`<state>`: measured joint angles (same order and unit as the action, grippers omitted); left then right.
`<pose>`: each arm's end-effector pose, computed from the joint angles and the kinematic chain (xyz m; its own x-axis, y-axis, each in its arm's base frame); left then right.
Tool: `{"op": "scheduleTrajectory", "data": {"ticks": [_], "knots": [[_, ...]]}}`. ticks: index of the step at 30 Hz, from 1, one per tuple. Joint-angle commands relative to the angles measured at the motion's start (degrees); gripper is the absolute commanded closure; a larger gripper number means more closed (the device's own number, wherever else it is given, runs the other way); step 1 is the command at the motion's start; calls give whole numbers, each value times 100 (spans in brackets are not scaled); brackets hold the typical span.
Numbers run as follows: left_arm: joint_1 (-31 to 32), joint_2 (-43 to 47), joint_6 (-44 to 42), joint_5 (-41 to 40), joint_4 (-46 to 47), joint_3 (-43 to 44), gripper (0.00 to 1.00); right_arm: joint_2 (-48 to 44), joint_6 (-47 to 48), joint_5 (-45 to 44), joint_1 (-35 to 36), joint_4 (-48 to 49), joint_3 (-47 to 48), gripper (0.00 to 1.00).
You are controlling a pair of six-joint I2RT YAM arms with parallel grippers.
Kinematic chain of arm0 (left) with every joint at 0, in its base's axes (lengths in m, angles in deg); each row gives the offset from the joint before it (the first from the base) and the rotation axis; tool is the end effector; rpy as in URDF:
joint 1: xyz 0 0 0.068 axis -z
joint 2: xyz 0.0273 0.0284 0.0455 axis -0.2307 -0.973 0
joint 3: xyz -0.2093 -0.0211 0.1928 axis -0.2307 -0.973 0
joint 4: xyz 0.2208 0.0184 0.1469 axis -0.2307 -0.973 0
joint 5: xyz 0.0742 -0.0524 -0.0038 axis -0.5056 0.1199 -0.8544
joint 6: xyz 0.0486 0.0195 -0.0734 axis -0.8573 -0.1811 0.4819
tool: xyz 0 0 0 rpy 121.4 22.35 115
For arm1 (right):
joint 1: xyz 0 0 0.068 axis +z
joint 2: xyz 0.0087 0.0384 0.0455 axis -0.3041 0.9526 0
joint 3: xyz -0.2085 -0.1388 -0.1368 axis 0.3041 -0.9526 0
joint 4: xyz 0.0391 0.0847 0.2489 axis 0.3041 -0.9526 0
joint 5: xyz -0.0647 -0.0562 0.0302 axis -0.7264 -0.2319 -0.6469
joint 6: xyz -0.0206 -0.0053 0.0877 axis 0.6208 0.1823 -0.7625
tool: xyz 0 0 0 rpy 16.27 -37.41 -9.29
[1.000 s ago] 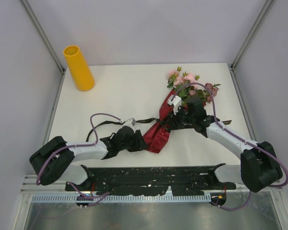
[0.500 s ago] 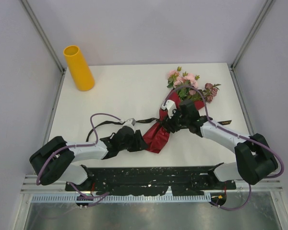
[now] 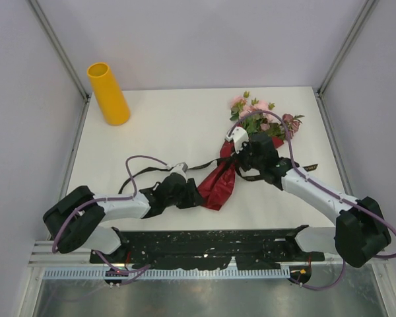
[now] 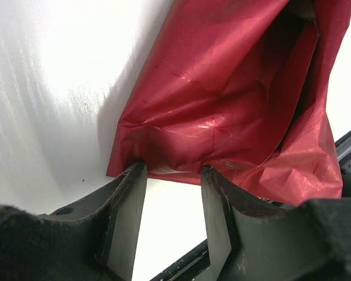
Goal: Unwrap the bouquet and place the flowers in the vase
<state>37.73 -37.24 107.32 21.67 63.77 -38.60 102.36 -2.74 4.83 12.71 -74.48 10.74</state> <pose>0.1794 -0.2212 0.1129 -0.8841 -0.2226 -0.4108 0.0781 0.7965 -0.5996 0.2632 0.1639 0.2178 -0.2977 -0.5389 -0.7880 -0.7030 0.6822 -0.2009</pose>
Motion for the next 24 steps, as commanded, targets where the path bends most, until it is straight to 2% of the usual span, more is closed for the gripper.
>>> {"op": "scheduleTrajectory", "data": {"ticks": [1, 11, 16, 21, 24], "knots": [[52, -538, -84, -287, -1380, -371, 51, -342, -231, -1052, -18, 31, 516, 95], [52, -565, -84, -366, -1380, -415, 51, -729, -635, -1948, -88, -540, 1271, 95], [52, -538, -84, -340, -1222, -485, 52, -931, -767, -2852, -115, -734, 1974, 95], [52, -591, -75, -331, -1186, -433, 52, -1072, -951, -4127, -123, -366, 2527, 95], [52, -635, -66, -322, -1142, -424, 52, -967, -873, -4199, -167, -391, 3028, 95]]}}
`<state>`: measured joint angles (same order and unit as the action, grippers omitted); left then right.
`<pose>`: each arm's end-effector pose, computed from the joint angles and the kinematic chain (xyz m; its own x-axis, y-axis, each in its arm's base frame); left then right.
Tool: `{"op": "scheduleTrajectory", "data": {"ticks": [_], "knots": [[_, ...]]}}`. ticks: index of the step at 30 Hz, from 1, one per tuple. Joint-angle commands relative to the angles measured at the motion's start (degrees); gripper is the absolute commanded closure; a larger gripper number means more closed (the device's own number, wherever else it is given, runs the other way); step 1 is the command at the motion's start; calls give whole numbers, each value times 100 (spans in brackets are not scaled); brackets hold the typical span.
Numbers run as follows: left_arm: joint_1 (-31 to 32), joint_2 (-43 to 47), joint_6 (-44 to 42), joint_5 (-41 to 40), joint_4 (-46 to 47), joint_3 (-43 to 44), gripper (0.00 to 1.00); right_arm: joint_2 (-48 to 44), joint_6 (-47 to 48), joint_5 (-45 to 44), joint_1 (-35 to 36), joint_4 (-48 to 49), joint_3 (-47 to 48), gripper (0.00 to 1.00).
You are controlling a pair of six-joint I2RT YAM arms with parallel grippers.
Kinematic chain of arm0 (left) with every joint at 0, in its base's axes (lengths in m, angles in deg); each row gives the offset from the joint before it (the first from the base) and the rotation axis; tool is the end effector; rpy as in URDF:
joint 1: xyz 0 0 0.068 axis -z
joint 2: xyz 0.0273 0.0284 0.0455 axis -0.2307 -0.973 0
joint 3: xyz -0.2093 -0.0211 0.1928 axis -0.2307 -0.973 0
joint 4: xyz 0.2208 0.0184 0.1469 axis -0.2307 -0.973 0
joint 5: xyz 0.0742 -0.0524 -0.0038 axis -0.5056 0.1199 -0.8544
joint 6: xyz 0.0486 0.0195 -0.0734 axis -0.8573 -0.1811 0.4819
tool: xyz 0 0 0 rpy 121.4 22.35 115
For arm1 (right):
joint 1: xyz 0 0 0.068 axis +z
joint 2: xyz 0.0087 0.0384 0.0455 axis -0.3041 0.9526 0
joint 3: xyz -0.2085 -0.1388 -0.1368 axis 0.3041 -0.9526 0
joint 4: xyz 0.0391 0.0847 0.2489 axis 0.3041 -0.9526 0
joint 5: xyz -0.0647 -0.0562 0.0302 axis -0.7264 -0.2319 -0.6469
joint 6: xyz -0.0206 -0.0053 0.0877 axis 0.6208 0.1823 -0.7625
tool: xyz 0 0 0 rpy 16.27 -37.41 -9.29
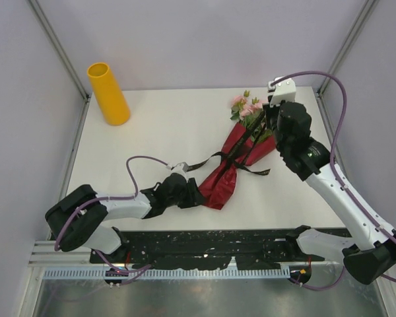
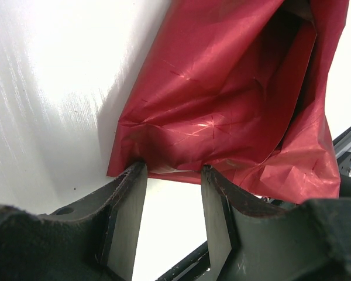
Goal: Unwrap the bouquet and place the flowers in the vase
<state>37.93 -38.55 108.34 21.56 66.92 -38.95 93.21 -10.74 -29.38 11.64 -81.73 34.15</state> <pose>0.1813 -0.2249 0.1112 -0.8789 -0.2428 -0.4107 0.0746 0.7803 -0.6209 0.2674 0.1062 0.4092 -0.1521 -0.2674 -0.9515 -0.0497 0.9636 -0.2628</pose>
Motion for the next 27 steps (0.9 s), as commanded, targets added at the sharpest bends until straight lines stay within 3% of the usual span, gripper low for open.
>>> {"op": "scheduleTrajectory", "data": {"ticks": [1, 8, 12, 18, 23, 27], "knots": [[41, -521, -186, -302, -1457, -398, 52, 36, -3, -787, -60, 291, 950, 95], [42, -636, -204, -250, -1211, -433, 52, 423, 393, -1182, -69, 132, 2024, 95], [85, -671, -195, -188, -1211, -416, 52, 546, 938, -1999, -244, 168, 2569, 95], [85, -504, -248, -258, -1334, -345, 51, 617, 1184, -2106, -377, 185, 3737, 95], [94, -241, -256, -267, -1404, -258, 50, 538, 676, -947, -368, 150, 4055, 95], [94, 242, -484, -477, -2193, 225, 41, 503, 8, 668, -377, -104, 4117, 95]]}}
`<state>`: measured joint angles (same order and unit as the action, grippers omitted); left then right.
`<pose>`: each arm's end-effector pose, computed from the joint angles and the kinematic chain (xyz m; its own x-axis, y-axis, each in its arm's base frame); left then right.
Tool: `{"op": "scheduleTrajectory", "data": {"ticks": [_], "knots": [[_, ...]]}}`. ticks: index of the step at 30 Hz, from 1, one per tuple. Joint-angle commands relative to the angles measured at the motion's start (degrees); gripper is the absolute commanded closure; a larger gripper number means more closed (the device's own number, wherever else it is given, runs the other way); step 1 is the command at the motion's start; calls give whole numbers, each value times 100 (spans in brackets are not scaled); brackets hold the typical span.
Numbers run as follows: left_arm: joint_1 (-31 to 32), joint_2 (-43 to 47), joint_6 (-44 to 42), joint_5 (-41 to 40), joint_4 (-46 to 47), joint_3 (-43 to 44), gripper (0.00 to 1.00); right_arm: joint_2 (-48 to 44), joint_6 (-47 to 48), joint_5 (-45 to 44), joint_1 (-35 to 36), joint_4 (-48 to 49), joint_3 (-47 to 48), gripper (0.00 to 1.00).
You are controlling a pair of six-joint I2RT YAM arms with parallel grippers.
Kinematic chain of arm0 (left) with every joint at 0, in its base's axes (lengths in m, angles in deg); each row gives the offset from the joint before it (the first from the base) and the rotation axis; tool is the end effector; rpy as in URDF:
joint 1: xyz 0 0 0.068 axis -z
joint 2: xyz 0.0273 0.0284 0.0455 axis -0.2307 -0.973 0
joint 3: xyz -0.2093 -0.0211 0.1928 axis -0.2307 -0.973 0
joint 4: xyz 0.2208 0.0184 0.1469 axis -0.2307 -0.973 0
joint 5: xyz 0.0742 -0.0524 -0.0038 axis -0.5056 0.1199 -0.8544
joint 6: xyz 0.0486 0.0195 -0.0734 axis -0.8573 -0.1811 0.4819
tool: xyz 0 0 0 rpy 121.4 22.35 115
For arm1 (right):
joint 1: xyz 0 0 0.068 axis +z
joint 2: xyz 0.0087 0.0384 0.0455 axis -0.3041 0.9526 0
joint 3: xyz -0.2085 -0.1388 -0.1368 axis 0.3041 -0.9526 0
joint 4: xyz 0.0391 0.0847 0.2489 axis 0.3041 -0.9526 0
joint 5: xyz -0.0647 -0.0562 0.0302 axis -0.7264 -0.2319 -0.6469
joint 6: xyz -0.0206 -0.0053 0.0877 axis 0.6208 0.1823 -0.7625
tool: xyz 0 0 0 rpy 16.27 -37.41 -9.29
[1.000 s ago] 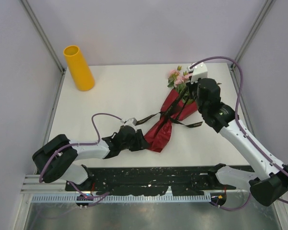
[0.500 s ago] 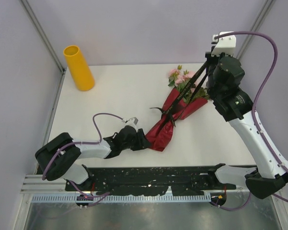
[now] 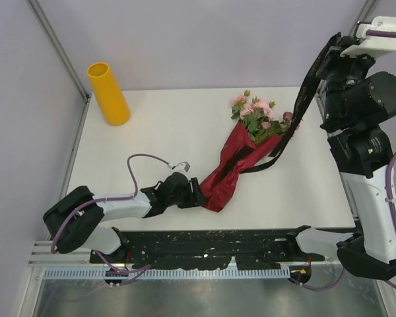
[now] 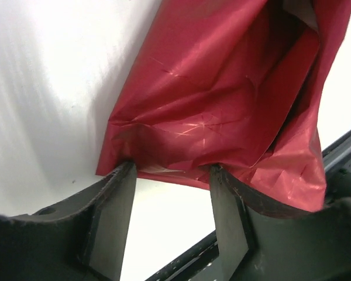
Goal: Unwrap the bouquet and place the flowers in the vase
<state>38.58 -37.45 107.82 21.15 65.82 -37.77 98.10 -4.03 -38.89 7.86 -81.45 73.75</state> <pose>0.1814 -0.2294 0.1205 -0.8726 -0.2360 -0.4277 0.0975 0.7738 -0.6259 0.2051 0.0431 0.6290 0.3089 -0.1090 -0.9448 0.2684 0.9630 -0.0234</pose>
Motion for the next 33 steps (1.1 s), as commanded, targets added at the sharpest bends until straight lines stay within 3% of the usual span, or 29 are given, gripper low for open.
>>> {"op": "scheduleTrajectory", "data": {"ticks": [1, 6, 11, 15, 19, 21, 27, 33], "knots": [[29, 264, -572, -497, -2312, 299, 39, 22, -865, 2292, 1, -203, 191, 95], [29, 1116, -1222, -1173, -3534, 1415, 29, 224, -1832, 3713, 19, -1045, 543, 95], [20, 1960, -1820, -1518, -3756, 2085, 17, -144, -2817, 3899, 37, -1206, -457, 95], [20, 2602, -2935, -905, -2636, 1902, 16, -802, -3546, 4056, 37, -1074, -1705, 95], [20, 3270, -4016, 745, -519, 955, 5, -1312, -4030, 5127, 37, -715, -2760, 95], [20, 3280, -4290, 1257, -39, 776, 1, -1523, -4232, 5743, 37, -530, -3156, 95], [20, 2218, -4949, 1611, -855, 1960, 2, -2078, -4865, 6604, 37, 6, -3983, 95], [90, 1620, -5257, 2182, 48, 2130, 0, -2245, -4831, 7001, 45, -133, -4299, 95]]}}
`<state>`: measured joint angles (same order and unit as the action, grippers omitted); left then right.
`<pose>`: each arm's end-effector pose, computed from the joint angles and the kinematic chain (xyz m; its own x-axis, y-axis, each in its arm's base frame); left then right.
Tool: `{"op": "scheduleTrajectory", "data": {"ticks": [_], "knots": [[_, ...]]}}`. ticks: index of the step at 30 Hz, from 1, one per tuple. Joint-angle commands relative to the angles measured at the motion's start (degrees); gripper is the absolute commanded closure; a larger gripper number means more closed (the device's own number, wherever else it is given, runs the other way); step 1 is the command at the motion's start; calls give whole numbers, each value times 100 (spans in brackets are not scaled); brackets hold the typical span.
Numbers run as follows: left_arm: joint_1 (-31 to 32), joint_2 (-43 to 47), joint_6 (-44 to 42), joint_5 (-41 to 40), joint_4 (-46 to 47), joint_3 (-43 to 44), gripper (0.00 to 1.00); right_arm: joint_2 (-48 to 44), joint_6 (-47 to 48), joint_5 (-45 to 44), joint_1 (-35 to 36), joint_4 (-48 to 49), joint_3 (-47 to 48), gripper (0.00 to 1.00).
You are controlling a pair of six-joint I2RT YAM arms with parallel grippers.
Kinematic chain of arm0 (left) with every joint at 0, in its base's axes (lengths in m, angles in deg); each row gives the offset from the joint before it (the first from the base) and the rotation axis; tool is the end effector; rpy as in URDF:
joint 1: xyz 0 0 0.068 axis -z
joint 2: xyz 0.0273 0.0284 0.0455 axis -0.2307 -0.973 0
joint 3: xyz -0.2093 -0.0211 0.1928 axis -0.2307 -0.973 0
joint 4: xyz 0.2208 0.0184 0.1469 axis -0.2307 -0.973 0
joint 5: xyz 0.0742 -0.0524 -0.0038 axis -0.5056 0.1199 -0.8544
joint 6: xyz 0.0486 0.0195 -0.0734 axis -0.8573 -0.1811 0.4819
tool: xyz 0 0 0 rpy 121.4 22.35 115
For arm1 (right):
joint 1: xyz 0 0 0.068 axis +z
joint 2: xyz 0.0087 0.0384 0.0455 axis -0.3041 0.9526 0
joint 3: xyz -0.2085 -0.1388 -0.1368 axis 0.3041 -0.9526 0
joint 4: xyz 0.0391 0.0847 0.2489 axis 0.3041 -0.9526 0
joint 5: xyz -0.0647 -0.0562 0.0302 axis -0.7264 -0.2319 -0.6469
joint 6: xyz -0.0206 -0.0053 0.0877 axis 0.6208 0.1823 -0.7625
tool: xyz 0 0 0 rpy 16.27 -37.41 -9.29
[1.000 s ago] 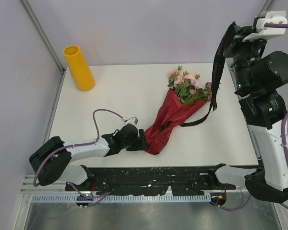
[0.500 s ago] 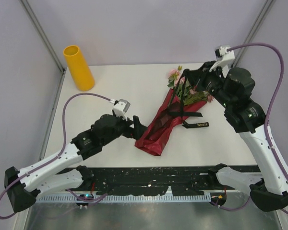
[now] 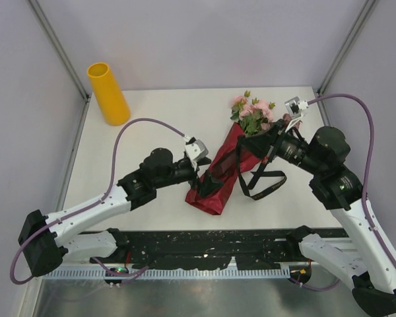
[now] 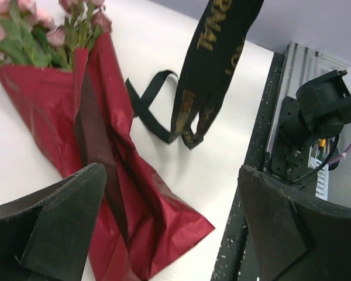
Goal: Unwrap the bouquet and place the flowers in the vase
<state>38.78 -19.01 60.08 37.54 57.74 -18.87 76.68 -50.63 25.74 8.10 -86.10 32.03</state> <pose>0.1672 -0.2499 0.3172 -0.2586 0.0974 -0.9611 0.8932 0.4029 -0.1995 0.1617 0.1184 0.4480 -0.3962 0.2974 -0.8687 -0.6863 0.5326 0.4953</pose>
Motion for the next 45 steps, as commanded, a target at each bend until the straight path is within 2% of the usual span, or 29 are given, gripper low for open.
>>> {"op": "scheduleTrajectory", "data": {"ticks": [1, 6, 13, 19, 21, 22, 24, 26, 27, 29, 30, 31, 32, 33, 34, 35, 37, 38, 42, 45], "knots": [[149, -287, -615, 535, 989, 222, 0, -147, -162, 556, 21, 323, -153, 95], [360, -612, -713, 860, 1543, 283, 0, -297, -109, 600, 21, 341, -268, 95], [431, -1244, -608, 649, 1772, 669, 1, -376, -188, 775, 30, 464, -294, 95], [466, -1588, -309, 832, 2386, 679, 10, -508, -302, 741, 21, 666, -452, 95], [475, -1693, -204, 1000, 2502, 696, 22, -517, -302, 679, 21, 675, -505, 95], [475, -1728, -194, 1035, 2467, 705, 34, -543, -320, 670, 21, 684, -540, 95], [466, -1702, -220, 939, 2414, 679, 67, -578, -311, 609, 13, 684, -593, 95], [475, -1597, -299, 781, 2309, 617, 89, -613, -303, 565, 21, 710, -654, 94], [475, -1510, -361, 720, 2256, 599, 97, -639, -285, 477, 30, 701, -698, 92], [466, -1299, -353, 387, 2081, 608, 100, -701, -206, 188, 21, 570, -725, 83], [457, -1202, -361, 159, 1958, 686, 100, -762, -162, -31, 21, 517, -751, 72], [466, -1097, -379, -104, 1757, 783, 100, -806, -153, -172, 21, 491, -795, 66], [457, -965, -405, -481, 1555, 923, 100, -902, -162, -443, 21, 490, -839, 53], [448, -860, -379, -911, 1248, 1116, 100, -947, -144, -568, 21, 482, -909, 48], [414, -754, -388, -1368, 871, 1335, 100, -1052, -135, -822, 21, 490, -936, 35], [326, -675, -422, -1695, 563, 1659, 100, -1105, -127, -920, 30, 490, -1005, 30], [159, -429, -563, -2144, 43, 2039, 100, -1307, 31, -1219, 21, 517, -1137, 9], [63, -297, -668, -2477, -255, 2215, 100, -1456, 75, -1385, 21, 534, -1190, 5], [-350, 186, -1475, -3891, -1021, 2830, 100, -1650, 207, -1878, 21, 395, -1323, 5], [-851, 564, -2003, -4613, -1364, 3235, 100, -1572, 199, -1879, 30, 288, -1331, 4]]}}
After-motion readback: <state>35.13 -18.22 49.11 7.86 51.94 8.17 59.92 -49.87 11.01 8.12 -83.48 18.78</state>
